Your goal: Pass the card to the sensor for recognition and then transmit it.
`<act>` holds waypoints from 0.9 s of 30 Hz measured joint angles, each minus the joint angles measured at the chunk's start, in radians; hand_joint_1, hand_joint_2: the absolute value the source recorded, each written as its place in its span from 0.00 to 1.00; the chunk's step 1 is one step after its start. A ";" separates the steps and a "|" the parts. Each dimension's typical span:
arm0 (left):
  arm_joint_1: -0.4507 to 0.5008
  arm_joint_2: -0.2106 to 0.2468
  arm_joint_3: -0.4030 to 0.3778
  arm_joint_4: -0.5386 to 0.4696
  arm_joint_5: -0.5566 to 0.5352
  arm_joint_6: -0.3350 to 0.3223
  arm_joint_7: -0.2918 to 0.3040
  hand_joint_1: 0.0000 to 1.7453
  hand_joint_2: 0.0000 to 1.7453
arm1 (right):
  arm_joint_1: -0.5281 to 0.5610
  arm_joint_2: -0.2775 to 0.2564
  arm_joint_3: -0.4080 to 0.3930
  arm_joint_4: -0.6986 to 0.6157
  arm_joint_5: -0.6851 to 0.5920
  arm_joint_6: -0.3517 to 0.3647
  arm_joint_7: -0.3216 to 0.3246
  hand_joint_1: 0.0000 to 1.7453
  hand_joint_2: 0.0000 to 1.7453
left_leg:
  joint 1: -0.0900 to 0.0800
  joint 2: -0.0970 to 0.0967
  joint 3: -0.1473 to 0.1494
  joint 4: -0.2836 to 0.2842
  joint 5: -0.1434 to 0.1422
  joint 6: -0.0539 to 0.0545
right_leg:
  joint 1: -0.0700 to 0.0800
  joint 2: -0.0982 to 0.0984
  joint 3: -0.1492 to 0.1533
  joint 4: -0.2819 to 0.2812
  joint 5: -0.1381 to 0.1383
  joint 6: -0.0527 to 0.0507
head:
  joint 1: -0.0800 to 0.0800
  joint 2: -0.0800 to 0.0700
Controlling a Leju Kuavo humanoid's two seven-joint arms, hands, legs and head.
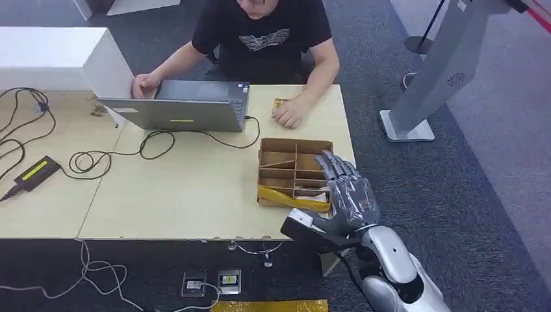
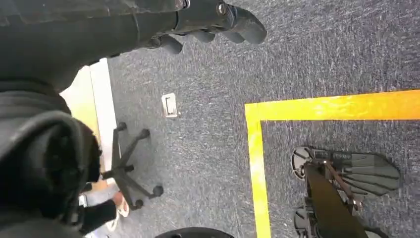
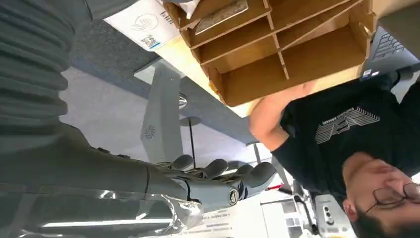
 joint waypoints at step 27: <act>0.000 -0.001 0.000 0.000 -0.008 -0.019 0.000 0.00 0.00 | -0.019 0.118 0.014 0.209 0.101 -0.094 0.008 0.00 1.00 | 0.000 0.000 0.000 0.000 0.000 0.000 | 0.000 0.000 0.000 0.000 0.000 0.000 | 0.000 0.000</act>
